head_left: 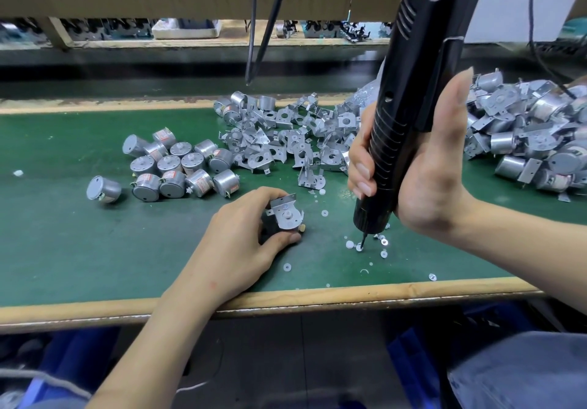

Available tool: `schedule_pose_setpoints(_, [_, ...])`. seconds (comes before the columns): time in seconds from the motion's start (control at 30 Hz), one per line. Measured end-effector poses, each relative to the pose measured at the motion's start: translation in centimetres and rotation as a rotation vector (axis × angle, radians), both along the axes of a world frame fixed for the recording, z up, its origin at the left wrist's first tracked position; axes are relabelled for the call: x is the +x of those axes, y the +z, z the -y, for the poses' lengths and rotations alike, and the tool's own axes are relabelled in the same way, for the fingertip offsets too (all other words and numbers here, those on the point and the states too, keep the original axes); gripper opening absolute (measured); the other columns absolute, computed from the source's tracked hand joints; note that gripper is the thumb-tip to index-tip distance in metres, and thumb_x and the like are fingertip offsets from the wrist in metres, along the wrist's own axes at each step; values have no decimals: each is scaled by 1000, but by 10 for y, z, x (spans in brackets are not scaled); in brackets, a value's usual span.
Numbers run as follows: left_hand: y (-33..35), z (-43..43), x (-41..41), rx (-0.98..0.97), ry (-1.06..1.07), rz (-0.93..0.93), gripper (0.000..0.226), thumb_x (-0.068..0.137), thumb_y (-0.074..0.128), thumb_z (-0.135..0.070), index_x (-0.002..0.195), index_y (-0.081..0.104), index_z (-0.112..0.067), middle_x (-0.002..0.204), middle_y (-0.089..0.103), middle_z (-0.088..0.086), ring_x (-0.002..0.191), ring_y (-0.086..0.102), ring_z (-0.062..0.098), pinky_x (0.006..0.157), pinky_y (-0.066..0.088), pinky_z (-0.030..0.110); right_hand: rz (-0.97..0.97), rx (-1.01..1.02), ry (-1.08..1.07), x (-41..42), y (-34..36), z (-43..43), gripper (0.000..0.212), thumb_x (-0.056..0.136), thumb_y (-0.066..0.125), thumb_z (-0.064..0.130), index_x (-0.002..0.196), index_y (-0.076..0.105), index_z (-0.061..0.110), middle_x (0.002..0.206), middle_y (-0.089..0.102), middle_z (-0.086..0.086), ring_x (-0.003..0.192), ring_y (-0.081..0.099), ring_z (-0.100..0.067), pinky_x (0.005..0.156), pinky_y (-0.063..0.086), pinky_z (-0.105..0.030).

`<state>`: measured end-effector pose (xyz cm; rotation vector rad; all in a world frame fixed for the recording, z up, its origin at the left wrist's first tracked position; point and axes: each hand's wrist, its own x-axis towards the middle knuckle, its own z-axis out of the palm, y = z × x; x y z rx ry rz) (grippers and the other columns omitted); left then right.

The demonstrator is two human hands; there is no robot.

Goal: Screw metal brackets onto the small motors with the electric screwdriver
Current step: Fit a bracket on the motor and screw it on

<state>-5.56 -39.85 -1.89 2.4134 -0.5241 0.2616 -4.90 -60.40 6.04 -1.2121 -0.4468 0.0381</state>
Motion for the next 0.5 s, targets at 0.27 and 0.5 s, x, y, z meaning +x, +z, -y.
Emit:
schedule_pose_setpoints(0.27, [0,0,0,-5,-3,7,42,79,81,-32,115,59,-27,81,46,-50,69,49,-17,62,32,2,10,1,12,1,4,-1,73,50,53,89,70,54,19,51,42,-5,42,36,-19,47,33,-30])
schedule_pose_setpoints(0.5, [0,0,1,-4,2,3,43,79,80,-35,116,58,-28,84,48,-49,71,49,-16,64,34,4,-4,-3,18,1,1,0,74,49,55,90,70,55,20,51,43,-5,41,36,-19,48,32,-30])
